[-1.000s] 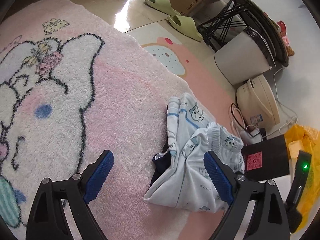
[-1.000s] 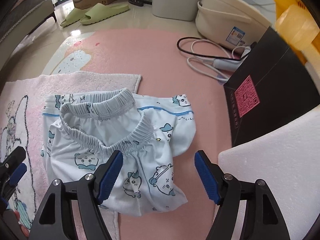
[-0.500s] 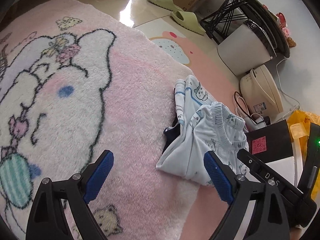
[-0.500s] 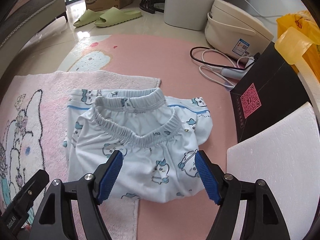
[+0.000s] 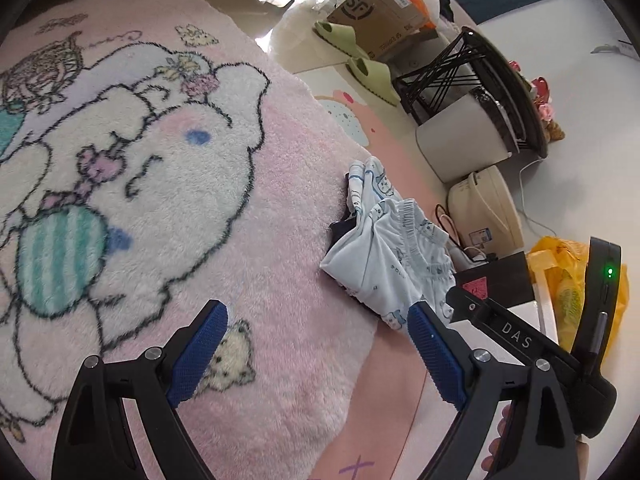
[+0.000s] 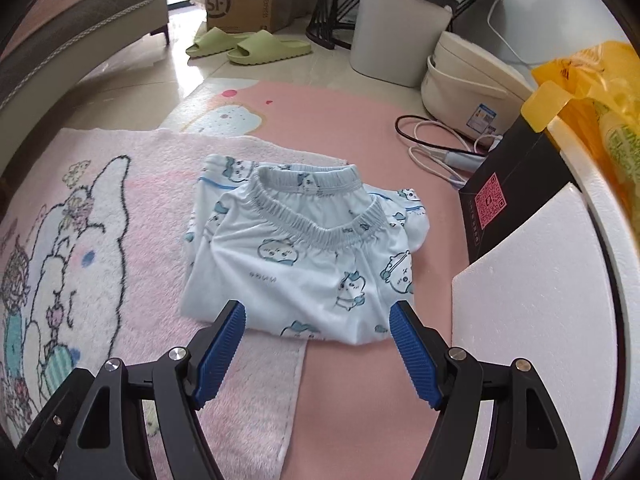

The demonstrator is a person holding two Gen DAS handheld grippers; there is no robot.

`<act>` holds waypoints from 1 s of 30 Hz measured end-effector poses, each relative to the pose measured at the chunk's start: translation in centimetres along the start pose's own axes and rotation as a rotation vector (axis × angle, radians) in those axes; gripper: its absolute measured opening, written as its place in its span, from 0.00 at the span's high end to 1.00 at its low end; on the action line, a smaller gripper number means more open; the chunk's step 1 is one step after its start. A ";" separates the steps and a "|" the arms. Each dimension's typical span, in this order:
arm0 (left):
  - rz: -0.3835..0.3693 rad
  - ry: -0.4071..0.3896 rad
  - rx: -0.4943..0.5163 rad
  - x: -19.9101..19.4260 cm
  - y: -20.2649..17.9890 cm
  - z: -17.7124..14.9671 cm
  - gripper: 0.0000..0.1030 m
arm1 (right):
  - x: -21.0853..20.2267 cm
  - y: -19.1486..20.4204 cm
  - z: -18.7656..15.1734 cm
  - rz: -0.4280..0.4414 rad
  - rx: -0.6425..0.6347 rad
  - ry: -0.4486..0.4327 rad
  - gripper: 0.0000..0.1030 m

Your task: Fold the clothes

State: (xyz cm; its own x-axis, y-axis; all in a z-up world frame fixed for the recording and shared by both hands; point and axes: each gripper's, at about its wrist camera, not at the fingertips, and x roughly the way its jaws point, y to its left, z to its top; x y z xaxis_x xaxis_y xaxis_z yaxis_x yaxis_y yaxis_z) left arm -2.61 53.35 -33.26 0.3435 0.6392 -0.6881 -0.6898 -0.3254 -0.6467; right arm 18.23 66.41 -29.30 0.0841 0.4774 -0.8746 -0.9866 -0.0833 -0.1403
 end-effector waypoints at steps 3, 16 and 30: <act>-0.011 -0.037 -0.014 -1.9 0.2 -0.3 0.10 | -1.7 1.3 -1.1 0.018 -0.052 -0.023 0.28; 0.163 -0.191 -0.102 -10.8 3.6 -3.9 0.10 | -7.1 8.6 -7.6 0.075 -0.302 -0.041 0.28; 0.320 -0.250 -0.145 -17.3 5.8 -6.8 0.10 | -12.2 14.9 -12.1 0.194 -0.451 -0.050 0.28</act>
State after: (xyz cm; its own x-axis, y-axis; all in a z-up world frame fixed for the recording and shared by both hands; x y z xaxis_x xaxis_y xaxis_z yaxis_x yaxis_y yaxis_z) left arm -8.27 35.70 -27.34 -0.0505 0.6338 -0.7718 -0.6337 -0.6176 -0.4657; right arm 4.19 48.74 -26.40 -0.1126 0.4563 -0.8827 -0.8237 -0.5397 -0.1739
